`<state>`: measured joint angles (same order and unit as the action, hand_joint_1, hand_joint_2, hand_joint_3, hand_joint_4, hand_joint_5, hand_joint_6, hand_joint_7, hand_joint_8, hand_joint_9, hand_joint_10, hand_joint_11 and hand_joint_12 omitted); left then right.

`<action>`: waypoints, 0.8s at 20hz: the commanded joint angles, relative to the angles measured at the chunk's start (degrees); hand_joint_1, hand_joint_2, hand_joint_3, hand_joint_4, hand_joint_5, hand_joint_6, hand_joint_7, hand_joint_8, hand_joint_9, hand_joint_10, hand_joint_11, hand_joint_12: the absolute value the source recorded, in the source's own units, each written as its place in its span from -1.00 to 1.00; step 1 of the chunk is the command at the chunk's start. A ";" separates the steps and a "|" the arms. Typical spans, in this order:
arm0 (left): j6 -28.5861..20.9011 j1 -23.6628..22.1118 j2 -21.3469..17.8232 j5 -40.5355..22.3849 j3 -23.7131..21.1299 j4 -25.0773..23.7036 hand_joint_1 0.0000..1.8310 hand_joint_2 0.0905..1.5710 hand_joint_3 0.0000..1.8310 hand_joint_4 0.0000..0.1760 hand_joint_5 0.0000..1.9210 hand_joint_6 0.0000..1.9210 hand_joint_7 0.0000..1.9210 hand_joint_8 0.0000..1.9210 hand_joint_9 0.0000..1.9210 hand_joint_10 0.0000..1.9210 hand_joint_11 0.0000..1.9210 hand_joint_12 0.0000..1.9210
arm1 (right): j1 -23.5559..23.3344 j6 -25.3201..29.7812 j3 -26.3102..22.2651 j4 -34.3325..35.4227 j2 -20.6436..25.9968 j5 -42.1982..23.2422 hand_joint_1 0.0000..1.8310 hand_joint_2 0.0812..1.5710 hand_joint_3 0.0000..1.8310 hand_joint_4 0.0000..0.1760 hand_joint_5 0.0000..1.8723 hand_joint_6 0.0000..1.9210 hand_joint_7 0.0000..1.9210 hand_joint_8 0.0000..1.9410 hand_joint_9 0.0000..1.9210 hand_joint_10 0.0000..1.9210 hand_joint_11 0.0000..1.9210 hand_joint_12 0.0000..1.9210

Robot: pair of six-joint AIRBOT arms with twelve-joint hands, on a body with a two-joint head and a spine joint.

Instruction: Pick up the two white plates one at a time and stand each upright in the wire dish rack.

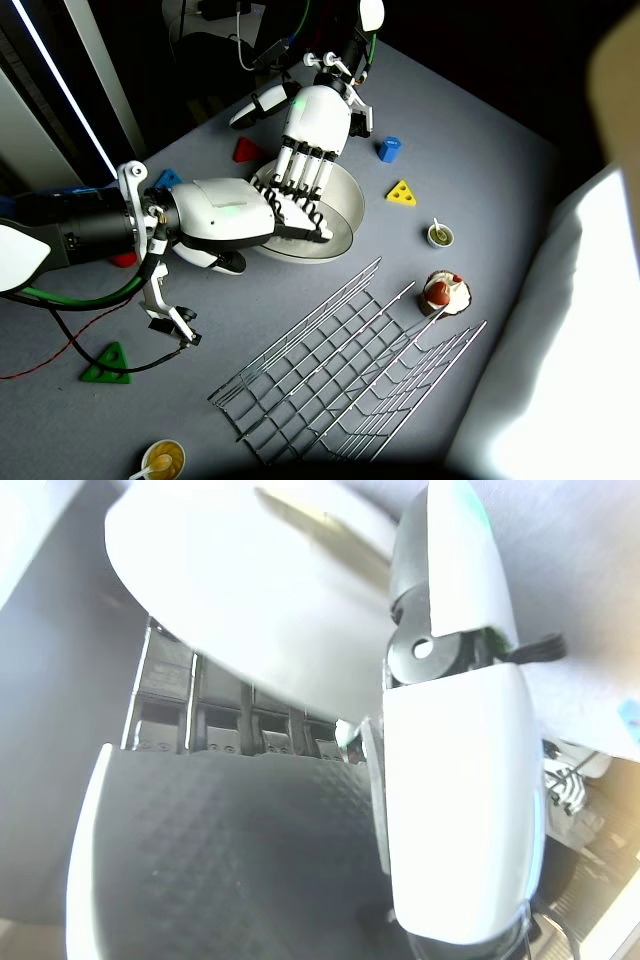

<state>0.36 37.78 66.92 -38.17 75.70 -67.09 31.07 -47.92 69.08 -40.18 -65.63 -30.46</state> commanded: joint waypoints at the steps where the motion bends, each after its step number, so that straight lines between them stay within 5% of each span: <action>1: -0.36 0.59 0.57 0.80 -0.05 -1.42 -1.00 0.09 -1.00 -1.00 -0.90 -1.00 -0.87 -1.00 -0.86 -1.00 -0.84 -0.99 | -0.04 -0.64 0.13 1.69 -0.20 -5.45 0.43 0.23 -1.00 -1.00 -0.48 -0.99 -0.49 -0.99 -0.52 -0.98 -0.53 -0.89; 3: -0.36 0.59 0.45 0.78 -0.03 -1.37 -0.99 0.09 -1.00 -1.00 -0.90 -1.00 -0.87 -1.00 -0.86 -0.99 -0.84 -0.99 | 0.05 -0.91 -0.12 1.81 -0.41 -5.46 0.49 0.24 -1.00 -1.00 -0.12 -0.98 -0.18 -0.98 -0.17 -0.98 -0.14 -0.79; 4: -0.36 0.59 0.41 0.77 0.00 -1.37 -0.98 0.09 -1.00 -1.00 -0.89 -0.99 -0.86 -0.99 -0.85 -0.99 -0.83 -0.99 | 0.04 -0.95 -0.29 1.82 -0.31 -5.46 0.61 0.37 -1.00 -1.00 -0.11 -0.05 -0.06 -0.98 -0.02 -0.98 -0.14 0.00; 5: -0.36 0.59 0.39 0.77 0.03 -1.37 -0.97 0.09 -1.00 -1.00 -0.88 -0.99 -0.85 -0.99 -0.84 -0.99 -0.81 -0.98 | 0.04 -0.95 -0.55 1.82 -0.13 -5.50 0.63 0.29 -1.00 -1.00 0.08 -0.10 0.17 -0.70 0.16 -0.48 0.10 0.16; 6: -0.36 0.60 0.37 0.80 0.03 -1.37 -0.97 0.09 -1.00 -1.00 -0.89 -1.00 -0.85 -0.99 -0.84 -0.99 -0.82 -0.98 | 0.04 -0.95 -0.79 1.83 -0.03 -5.66 0.54 0.29 -1.00 -1.00 0.13 -0.04 0.19 -0.53 0.20 -0.29 0.24 -0.27; 8: -0.36 0.61 0.34 0.93 0.03 -1.36 -0.99 0.10 -1.00 -1.00 -0.90 -1.00 -0.86 -1.00 -0.86 -1.00 -0.84 -0.99 | 0.02 -1.11 -1.25 1.82 0.27 -6.02 0.51 0.34 -1.00 -1.00 0.06 0.12 0.09 -0.32 0.11 -0.07 0.35 -0.57; 16: -0.36 -2.40 -2.97 -0.91 -0.49 3.94 -0.99 0.09 -1.00 -1.00 -0.87 -0.99 -0.84 -1.00 -0.84 -1.00 -0.82 -0.99 | -2.79 -1.20 -2.99 1.86 1.06 -6.45 0.51 0.32 -1.00 -1.00 0.06 0.10 0.13 -0.38 0.14 -0.10 0.39 -0.66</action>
<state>0.05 35.33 64.03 -37.87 74.85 -65.21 28.88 -48.80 65.80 -40.45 -65.28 -33.23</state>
